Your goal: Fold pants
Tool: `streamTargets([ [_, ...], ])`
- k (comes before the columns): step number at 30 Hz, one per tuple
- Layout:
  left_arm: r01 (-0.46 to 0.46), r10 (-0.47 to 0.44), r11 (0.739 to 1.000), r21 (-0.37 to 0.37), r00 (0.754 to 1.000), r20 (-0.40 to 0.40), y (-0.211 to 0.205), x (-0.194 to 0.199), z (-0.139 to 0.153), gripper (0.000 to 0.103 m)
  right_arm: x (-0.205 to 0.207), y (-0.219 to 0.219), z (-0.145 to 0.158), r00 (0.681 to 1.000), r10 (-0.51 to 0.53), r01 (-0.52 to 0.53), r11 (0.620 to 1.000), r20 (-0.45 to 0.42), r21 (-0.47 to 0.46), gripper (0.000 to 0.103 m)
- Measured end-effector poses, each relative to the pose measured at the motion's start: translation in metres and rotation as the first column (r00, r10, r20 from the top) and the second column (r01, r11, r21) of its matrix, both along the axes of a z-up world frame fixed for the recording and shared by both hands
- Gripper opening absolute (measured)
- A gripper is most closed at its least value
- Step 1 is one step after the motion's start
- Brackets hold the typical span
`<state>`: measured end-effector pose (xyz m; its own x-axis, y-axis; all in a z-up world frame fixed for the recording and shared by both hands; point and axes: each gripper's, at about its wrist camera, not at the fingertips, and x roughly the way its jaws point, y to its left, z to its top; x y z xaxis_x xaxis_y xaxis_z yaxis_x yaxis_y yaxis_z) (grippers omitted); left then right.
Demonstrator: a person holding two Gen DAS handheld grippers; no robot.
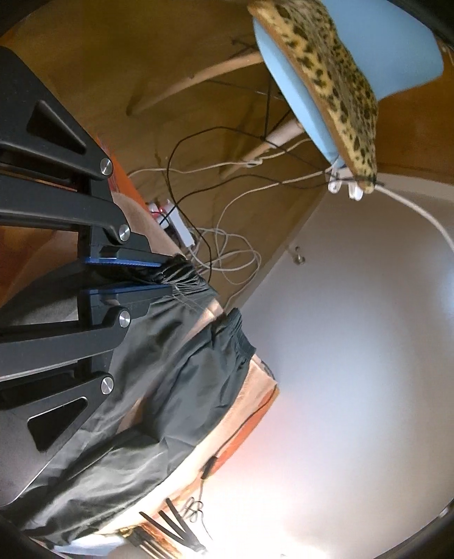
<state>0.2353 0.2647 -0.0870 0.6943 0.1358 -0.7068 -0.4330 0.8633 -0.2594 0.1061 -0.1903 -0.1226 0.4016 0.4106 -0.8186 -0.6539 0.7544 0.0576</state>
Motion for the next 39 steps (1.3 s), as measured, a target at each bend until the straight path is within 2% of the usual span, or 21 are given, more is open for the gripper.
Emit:
streamTargets([
  [2,-0.016,0.016,1.0,-0.01,1.0,0.006,0.006,-0.009,-0.003,0.007,-0.002,-0.001,0.003,1.0,0.003,-0.003,1.0,0.008,0.008,0.022],
  [6,-0.03,0.028,0.999,-0.041,0.999,-0.035,0.016,-0.011,-0.019,0.007,-0.005,0.0,0.01,1.0,0.015,-0.016,1.0,0.022,0.024,0.016],
  [8,-0.032,0.03,0.998,-0.045,0.999,-0.039,0.017,-0.01,-0.022,0.007,-0.005,-0.001,0.012,0.999,0.01,-0.011,1.0,0.033,0.025,0.009],
  [12,-0.025,0.024,0.998,-0.053,0.999,-0.031,0.013,-0.006,-0.02,0.007,-0.005,0.0,0.016,0.996,0.008,-0.008,1.0,0.085,-0.005,0.006],
  [14,-0.023,0.022,0.998,-0.067,1.0,-0.018,0.013,-0.004,-0.015,0.007,-0.008,0.001,0.017,0.996,0.041,-0.042,0.999,0.075,0.013,0.013],
  [15,-0.023,0.022,0.997,-0.072,1.0,-0.011,0.014,-0.004,-0.012,0.007,-0.01,0.002,0.017,0.996,0.05,-0.051,0.999,0.076,0.013,0.021],
  [16,-0.024,0.024,0.997,-0.077,1.0,-0.003,0.014,-0.003,-0.007,0.007,-0.014,0.004,0.017,0.994,0.063,-0.065,0.998,0.084,0.013,0.037],
  [17,-0.024,0.024,0.997,-0.078,1.0,0.003,0.014,-0.002,-0.003,0.007,-0.018,0.006,0.016,0.993,0.082,-0.083,0.996,0.089,0.012,0.044],
  [19,-0.022,0.023,0.997,-0.079,1.0,0.016,0.014,0.002,0.007,0.007,-0.026,0.012,0.014,0.988,0.121,-0.121,0.993,0.099,-0.006,0.047],
  [22,-0.012,0.014,0.998,-0.064,0.999,0.034,0.01,0.008,0.024,0.007,-0.035,0.018,0.008,0.981,0.153,-0.149,0.988,0.115,-0.048,0.059],
  [28,0.018,-0.018,1.0,-0.003,0.998,0.061,-0.005,0.018,0.048,0.007,-0.031,0.021,-0.002,0.981,0.141,-0.127,0.986,0.133,-0.113,0.058],
  [30,0.022,-0.022,1.0,-0.001,0.998,0.064,-0.007,0.017,0.049,0.007,-0.027,0.019,-0.002,0.985,0.114,-0.099,0.988,0.131,-0.116,0.056],
  [31,0.022,-0.022,1.0,-0.005,0.998,0.064,-0.006,0.016,0.048,0.007,-0.025,0.017,-0.003,0.986,0.103,-0.087,0.989,0.128,-0.121,0.05],
  [32,0.021,-0.02,1.0,-0.008,0.998,0.064,-0.005,0.014,0.047,0.007,-0.024,0.016,-0.004,0.988,0.095,-0.079,0.989,0.125,-0.129,0.039],
  [37,0.004,-0.002,1.0,-0.028,0.997,0.077,0.003,-0.005,0.042,0.007,-0.023,0.007,0.003,0.992,0.055,-0.043,0.994,0.111,-0.105,0.004],
  [39,0.008,-0.005,1.0,-0.03,0.996,0.084,0.005,-0.014,0.043,0.007,-0.028,0.002,0.015,0.991,0.053,-0.044,0.996,0.126,-0.073,0.002],
])
